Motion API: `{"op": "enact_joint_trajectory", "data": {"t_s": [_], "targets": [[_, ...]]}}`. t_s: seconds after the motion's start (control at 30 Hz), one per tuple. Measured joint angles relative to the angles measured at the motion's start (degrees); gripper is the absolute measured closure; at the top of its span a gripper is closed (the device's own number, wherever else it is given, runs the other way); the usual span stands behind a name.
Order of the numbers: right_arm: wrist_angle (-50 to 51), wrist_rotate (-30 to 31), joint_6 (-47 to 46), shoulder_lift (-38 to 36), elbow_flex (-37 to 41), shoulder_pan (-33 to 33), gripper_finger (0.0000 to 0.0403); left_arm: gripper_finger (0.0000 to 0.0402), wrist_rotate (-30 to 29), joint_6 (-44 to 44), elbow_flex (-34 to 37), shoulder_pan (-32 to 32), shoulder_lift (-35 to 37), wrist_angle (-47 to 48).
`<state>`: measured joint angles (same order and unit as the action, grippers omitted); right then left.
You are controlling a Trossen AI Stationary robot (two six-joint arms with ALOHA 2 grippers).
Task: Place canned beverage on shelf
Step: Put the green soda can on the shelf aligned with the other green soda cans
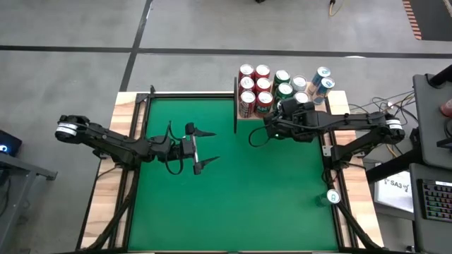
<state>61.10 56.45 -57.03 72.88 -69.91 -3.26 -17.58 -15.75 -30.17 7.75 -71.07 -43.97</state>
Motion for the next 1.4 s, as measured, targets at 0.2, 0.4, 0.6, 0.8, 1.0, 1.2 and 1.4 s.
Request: {"op": "enact_joint_trajectory", "data": {"t_s": [0.2,0.4,0.6,0.8,1.0,1.2,1.4], "targets": [[-0.1,0.04,0.0,0.0,0.0,-1.18,0.0105,0.0024,-0.01,0.02,0.0,0.0,0.0,-0.11],[-0.19,-0.49,-0.29,0.0,0.0,-2.07,0.0105,0.0024,-0.01,0.0,0.0,0.0,0.0,-0.15],[-0.51,-1.16,-1.04,0.0,0.0,-2.43,0.0089,0.0024,-0.01,0.01,0.0,0.0,0.0,-0.17],[-0.56,-1.21,-2.42,0.0,0.0,-2.43,0.0094,0.0024,-0.01,0.0,0.0,0.0,0.0,-0.17],[-0.59,-1.16,-2.61,0.0,0.0,-2.43,0.0077,0.0024,-0.01,0.02,0.0,0.0,0.0,-0.17],[-1.54,-0.61,-2.45,-0.02,-0.11,-2.8,0.0072,0.0024,-0.01,0.01,0.0,0.0,0.0,-0.17],[-2.03,-0.49,-2.1,-0.07,-0.11,-2.8,0.0075,0.0024,-0.01,0.02,0.0,0.0,0.0,-0.18]]}}
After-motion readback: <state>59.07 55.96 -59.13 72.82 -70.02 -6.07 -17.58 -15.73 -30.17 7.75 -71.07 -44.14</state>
